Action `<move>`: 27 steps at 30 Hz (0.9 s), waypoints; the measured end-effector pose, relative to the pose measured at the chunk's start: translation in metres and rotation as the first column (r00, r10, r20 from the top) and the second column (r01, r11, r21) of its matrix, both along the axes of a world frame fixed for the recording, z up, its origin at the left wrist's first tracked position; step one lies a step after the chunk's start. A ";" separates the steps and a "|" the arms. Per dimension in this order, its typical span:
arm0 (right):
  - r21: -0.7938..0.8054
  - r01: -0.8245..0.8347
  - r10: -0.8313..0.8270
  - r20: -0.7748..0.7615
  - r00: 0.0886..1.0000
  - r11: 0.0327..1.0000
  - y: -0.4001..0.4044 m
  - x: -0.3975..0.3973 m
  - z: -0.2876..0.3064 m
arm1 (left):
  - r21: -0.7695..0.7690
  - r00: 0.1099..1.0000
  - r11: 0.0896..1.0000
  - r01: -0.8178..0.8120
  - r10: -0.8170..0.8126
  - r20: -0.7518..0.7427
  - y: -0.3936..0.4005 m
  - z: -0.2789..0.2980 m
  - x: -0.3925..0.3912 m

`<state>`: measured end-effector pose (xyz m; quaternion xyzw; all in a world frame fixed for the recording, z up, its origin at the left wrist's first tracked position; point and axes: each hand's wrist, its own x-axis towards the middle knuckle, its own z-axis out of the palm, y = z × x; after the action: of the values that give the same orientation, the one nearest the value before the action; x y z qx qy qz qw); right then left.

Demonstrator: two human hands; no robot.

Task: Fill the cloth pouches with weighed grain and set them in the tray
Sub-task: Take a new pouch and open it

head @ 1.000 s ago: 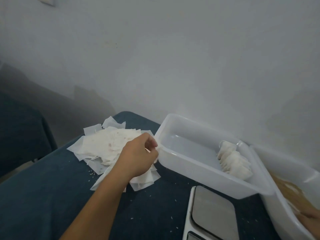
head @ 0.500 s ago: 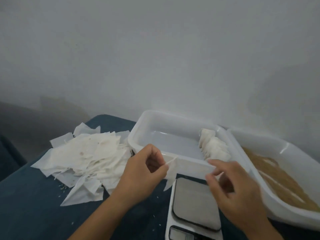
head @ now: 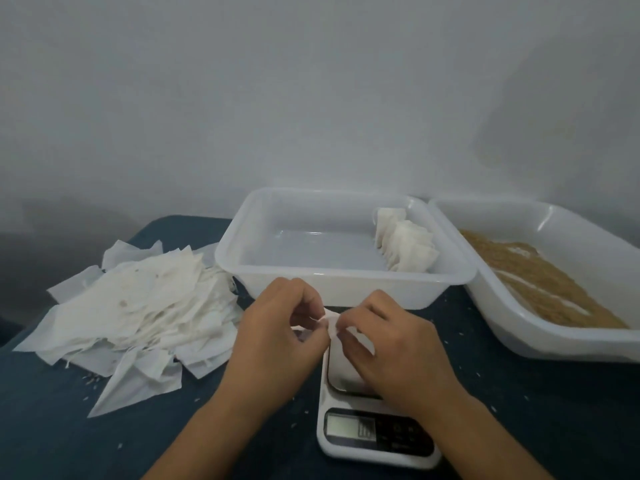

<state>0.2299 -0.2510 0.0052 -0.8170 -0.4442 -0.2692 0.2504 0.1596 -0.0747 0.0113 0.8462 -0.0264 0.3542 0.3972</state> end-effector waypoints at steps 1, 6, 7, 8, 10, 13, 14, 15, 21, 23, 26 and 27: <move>-0.012 -0.008 0.008 -0.007 1.000 1.000 -0.001 -0.001 0.000 | 0.004 1.000 1.000 -0.014 0.014 0.002 -0.001 0.000 -0.001; -0.008 -0.070 0.070 -0.009 0.998 0.998 -0.003 -0.005 -0.003 | -0.025 0.996 0.996 -0.089 0.088 -0.032 0.001 -0.003 0.000; -0.001 -0.084 0.084 -0.003 0.996 0.996 -0.003 -0.005 -0.002 | -0.039 0.994 0.993 -0.108 0.107 -0.040 0.001 -0.003 0.000; 0.004 -0.100 0.100 0.009 0.995 0.995 -0.004 -0.005 -0.002 | -0.051 0.992 0.991 -0.121 0.119 -0.045 0.002 -0.003 0.000; 0.004 -0.151 0.150 0.056 0.987 0.989 -0.005 -0.005 -0.001 | -0.058 0.992 0.991 -0.120 0.117 -0.053 0.003 -0.003 0.000; -0.007 -0.260 0.258 0.125 0.958 0.966 -0.005 -0.007 0.000 | -0.024 0.994 0.995 -0.096 0.094 -0.058 0.001 -0.005 -0.001; -0.006 -0.282 0.280 0.123 0.952 0.959 -0.005 -0.008 0.000 | -0.011 0.994 0.996 -0.093 0.092 -0.060 0.001 -0.005 -0.001; -0.004 -0.289 0.288 0.108 0.952 0.957 -0.006 -0.008 0.001 | -0.008 0.994 0.996 -0.090 0.089 -0.064 0.001 -0.005 -0.001; -0.005 -0.209 0.209 -0.023 0.978 0.978 -0.011 -0.006 0.001 | -0.190 0.992 0.982 -0.008 -0.017 -0.128 0.003 0.000 -0.003; 0.119 -0.170 0.187 -0.154 0.970 0.978 -0.012 -0.008 0.000 | -0.338 0.978 0.936 0.097 -0.153 -0.143 0.002 0.004 -0.004; 0.310 -0.106 0.216 -0.344 0.914 0.945 -0.013 -0.012 -0.001 | -0.395 0.915 0.892 0.220 -0.329 -0.233 0.005 0.006 -0.005; 0.361 -0.101 0.247 -0.383 0.890 0.927 -0.013 -0.014 -0.001 | -0.365 0.883 0.894 0.258 -0.372 -0.286 0.006 0.006 -0.006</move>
<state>0.2158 -0.2637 0.0039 -0.7581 -0.4003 -0.1329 0.4974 0.1540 -0.0686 0.0168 0.8045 -0.0375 0.1279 0.5789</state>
